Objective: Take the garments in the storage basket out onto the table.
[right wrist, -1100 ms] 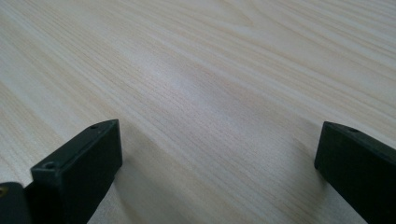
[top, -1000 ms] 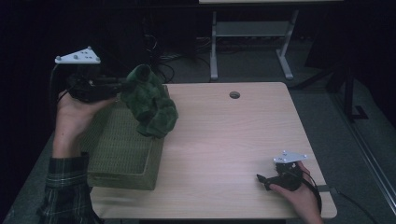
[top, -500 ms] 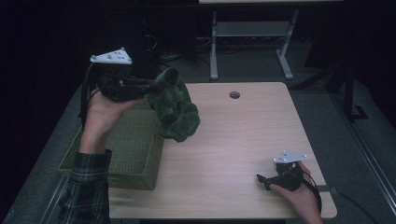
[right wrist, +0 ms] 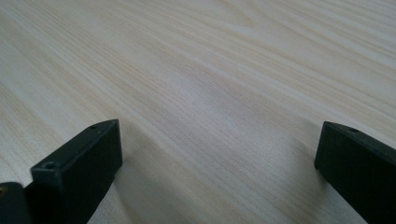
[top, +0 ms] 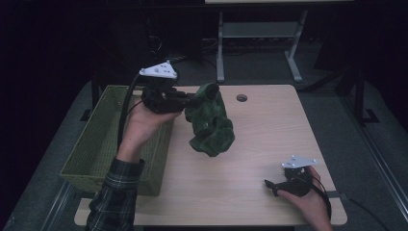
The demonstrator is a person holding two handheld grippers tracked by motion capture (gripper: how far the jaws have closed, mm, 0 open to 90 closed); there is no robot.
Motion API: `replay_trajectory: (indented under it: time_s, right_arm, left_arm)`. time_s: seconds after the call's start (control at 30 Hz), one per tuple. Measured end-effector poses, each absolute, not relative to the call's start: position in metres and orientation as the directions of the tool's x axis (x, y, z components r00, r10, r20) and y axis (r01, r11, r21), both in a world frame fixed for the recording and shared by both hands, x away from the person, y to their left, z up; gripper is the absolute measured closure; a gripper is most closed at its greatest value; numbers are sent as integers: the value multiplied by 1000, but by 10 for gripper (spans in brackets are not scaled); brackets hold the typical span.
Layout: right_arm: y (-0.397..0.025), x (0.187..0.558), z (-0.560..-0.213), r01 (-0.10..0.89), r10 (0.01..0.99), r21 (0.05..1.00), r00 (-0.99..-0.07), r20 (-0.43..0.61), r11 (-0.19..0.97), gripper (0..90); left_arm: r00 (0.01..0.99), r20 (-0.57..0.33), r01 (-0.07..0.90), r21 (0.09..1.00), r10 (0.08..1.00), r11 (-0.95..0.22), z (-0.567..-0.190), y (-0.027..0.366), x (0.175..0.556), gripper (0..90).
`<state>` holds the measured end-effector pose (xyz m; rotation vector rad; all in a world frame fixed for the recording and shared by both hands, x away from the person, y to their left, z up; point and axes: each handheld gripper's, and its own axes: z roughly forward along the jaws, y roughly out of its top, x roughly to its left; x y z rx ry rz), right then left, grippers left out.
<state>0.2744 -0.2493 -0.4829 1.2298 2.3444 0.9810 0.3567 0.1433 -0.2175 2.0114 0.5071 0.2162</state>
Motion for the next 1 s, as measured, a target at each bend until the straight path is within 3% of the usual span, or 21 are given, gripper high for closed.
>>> replay_trajectory:
  time_s: [0.47,1.0]
  right_arm:
    - [-249,274,-483,595,814,700,-580,33,395,7]
    - [-249,274,-483,602,816,697,-576,40,391,6]
  left_arm:
    - [908,-95,271,875,408,-400,-261,103,355,822]
    - [917,-137,320,813,374,-486,-348,46,367,817]
